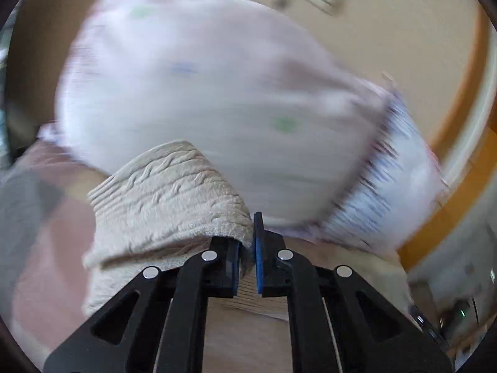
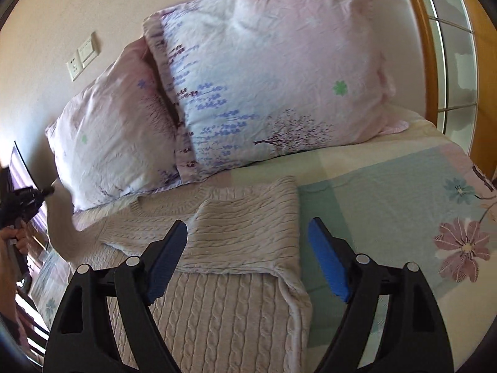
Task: Fold small clothes
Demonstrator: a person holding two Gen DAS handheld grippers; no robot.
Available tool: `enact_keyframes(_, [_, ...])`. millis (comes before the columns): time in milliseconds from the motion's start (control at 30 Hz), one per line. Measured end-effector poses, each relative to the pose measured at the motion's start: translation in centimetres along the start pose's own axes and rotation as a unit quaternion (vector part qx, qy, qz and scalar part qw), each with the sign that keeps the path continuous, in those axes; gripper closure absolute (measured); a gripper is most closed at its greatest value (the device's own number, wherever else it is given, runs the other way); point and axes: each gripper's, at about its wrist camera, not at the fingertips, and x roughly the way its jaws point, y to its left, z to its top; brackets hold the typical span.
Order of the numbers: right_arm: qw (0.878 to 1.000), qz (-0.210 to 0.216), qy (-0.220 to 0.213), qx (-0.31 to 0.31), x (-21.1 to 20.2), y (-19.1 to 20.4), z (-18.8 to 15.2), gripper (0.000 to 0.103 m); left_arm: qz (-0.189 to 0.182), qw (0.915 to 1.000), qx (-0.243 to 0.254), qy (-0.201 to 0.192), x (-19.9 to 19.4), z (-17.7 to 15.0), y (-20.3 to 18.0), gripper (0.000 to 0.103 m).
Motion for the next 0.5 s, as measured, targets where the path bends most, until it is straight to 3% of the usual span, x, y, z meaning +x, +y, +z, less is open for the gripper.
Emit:
enact_keyframes(67, [1.000, -0.004, 0.009, 0.006, 0.2, -0.3, -0.5, 0.021, -0.093, 0.9906, 0.068, 0.074, 4.7, -3.1, -7.7, 0.070])
enact_keyframes(133, [1.000, -0.008, 0.024, 0.009, 0.2, -0.5, -1.2, 0.021, -0.108, 0.9778, 0.115, 0.138, 7.4, -6.6, -11.8, 0.070])
enact_keyframes(200, [0.999, 0.000, 0.041, 0.014, -1.0, -1.1, -2.4, 0.021, -0.090, 0.9708, 0.142, 0.171, 7.5, -9.2, -12.3, 0.070])
enact_keyframes(300, [0.998, -0.006, 0.062, 0.016, -3.1, -2.4, -4.1, 0.021, -0.042, 0.9796, 0.127, 0.149, 3.3, -10.8, -8.0, 0.060])
enact_keyframes(367, [0.995, -0.001, 0.087, 0.040, -4.4, -3.9, -5.6, 0.023, 0.011, 0.9845, 0.111, 0.135, -0.6, -12.0, -4.1, 0.055])
enact_keyframes(433, [0.991, 0.015, 0.113, 0.075, -5.0, -5.1, -7.1, 0.031, 0.070, 0.9845, 0.097, 0.128, -3.5, -12.7, -0.6, 0.051])
enact_keyframes(500, [0.982, 0.041, 0.142, 0.115, -5.4, -6.0, -8.9, 0.044, 0.102, 0.9845, 0.067, 0.126, -5.9, -14.3, 2.3, 0.047])
